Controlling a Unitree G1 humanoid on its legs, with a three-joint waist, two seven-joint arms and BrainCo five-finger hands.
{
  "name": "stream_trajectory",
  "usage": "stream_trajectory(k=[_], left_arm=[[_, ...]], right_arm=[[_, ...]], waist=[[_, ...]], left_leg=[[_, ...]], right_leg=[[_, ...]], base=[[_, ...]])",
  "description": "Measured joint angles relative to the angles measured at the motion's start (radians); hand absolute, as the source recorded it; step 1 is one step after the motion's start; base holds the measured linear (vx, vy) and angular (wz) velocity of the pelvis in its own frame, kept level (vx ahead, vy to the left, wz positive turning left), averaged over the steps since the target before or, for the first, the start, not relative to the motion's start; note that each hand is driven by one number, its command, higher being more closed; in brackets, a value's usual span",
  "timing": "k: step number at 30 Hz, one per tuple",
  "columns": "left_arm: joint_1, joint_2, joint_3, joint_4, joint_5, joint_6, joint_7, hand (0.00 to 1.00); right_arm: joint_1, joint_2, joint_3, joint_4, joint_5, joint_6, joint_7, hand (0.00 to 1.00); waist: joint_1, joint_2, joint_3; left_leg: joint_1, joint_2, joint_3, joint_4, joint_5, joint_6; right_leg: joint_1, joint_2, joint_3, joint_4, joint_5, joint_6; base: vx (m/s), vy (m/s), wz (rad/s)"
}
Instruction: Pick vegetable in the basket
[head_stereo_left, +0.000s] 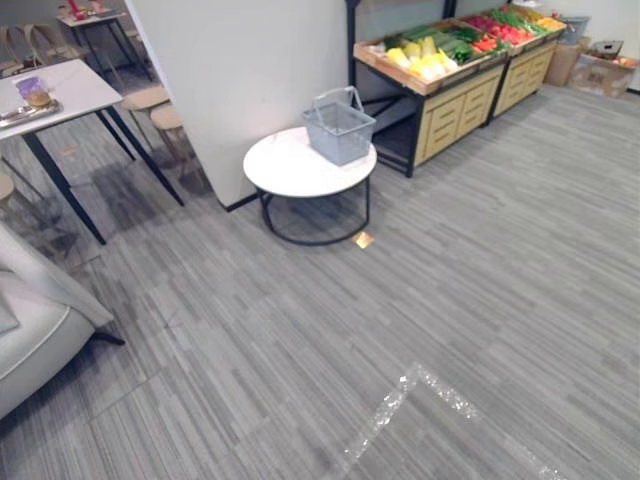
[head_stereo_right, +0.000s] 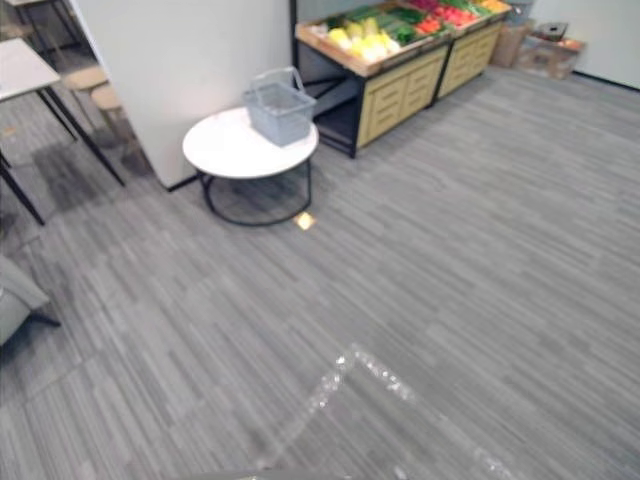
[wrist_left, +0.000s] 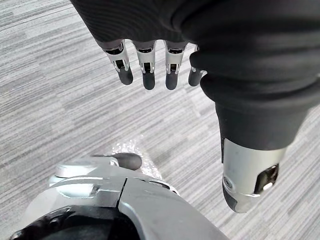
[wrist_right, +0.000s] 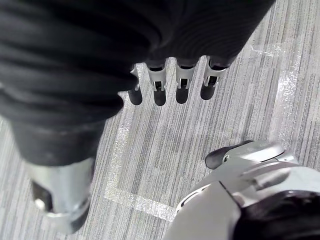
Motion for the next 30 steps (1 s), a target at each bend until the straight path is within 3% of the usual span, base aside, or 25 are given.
stream_trajectory(k=[7, 8, 9, 13, 18, 19, 30], left_arm=[[-0.004, -0.002, 0.020, -0.004, 0.003, -0.004, 0.028, 0.00], [-0.004, -0.002, 0.021, -0.007, 0.003, -0.004, 0.030, 0.00], [-0.002, -0.005, 0.021, -0.012, 0.002, -0.005, 0.034, 0.00], [0.000, -0.012, 0.020, -0.047, -0.005, -0.028, 0.060, 0.00], [0.011, -0.022, 0.009, -0.122, -0.044, -0.084, 0.069, 0.00], [0.006, -0.031, -0.006, -0.176, -0.044, -0.117, 0.103, 0.00], [-0.013, -0.031, -0.021, -0.177, -0.044, -0.145, 0.107, 0.00]], right_arm=[[-0.047, 0.002, -0.001, -0.002, 0.000, -0.018, -0.024, 0.00], [-0.047, 0.002, -0.001, -0.002, 0.000, -0.018, -0.025, 0.00], [-0.047, 0.000, -0.001, -0.003, 0.001, -0.018, -0.026, 0.00], [-0.048, 0.006, 0.003, -0.018, 0.004, -0.023, -0.033, 0.00], [-0.025, 0.018, 0.043, -0.072, 0.059, -0.081, -0.032, 0.00], [-0.017, 0.028, 0.064, -0.102, 0.059, -0.110, -0.033, 0.00], [-0.026, 0.029, 0.079, -0.098, 0.120, -0.109, -0.013, 0.00]], waist=[[0.000, -0.008, 0.026], [0.000, 0.001, 0.021], [0.000, -0.010, 0.027], [0.000, -0.009, 0.031], [-0.001, -0.009, 0.036], [-0.001, -0.011, 0.037], [-0.002, -0.009, 0.038]], left_leg=[[0.015, 0.001, 0.017, -0.001, -0.005, -0.008], [0.015, 0.000, 0.018, -0.001, -0.006, -0.008], [0.014, 0.000, 0.018, -0.001, -0.006, -0.007], [0.014, -0.001, 0.020, -0.001, -0.007, -0.006], [0.011, -0.002, 0.020, -0.001, -0.009, -0.003], [0.011, -0.003, 0.025, -0.001, -0.018, -0.002], [0.018, -0.001, 0.062, -0.001, -0.020, -0.006]], right_leg=[[0.022, 0.000, 0.000, -0.017, 0.003, 0.005], [0.022, -0.001, -0.001, -0.017, 0.003, 0.005], [0.021, -0.001, -0.001, -0.018, 0.003, 0.006], [0.023, -0.001, 0.000, -0.031, 0.004, 0.007], [0.021, -0.002, -0.002, -0.031, 0.004, 0.007], [0.021, -0.002, 0.003, -0.031, 0.004, 0.006], [0.018, -0.002, 0.019, -0.031, 0.004, 0.006]], base=[[-0.02, -0.004, -0.01], [-0.04, -0.004, 0.00], [-0.04, -0.003, -0.01], [-0.02, -0.001, -0.01], [0.02, -0.008, -0.01], [0.14, -0.046, -0.07], [0.02, -0.024, -0.07]])
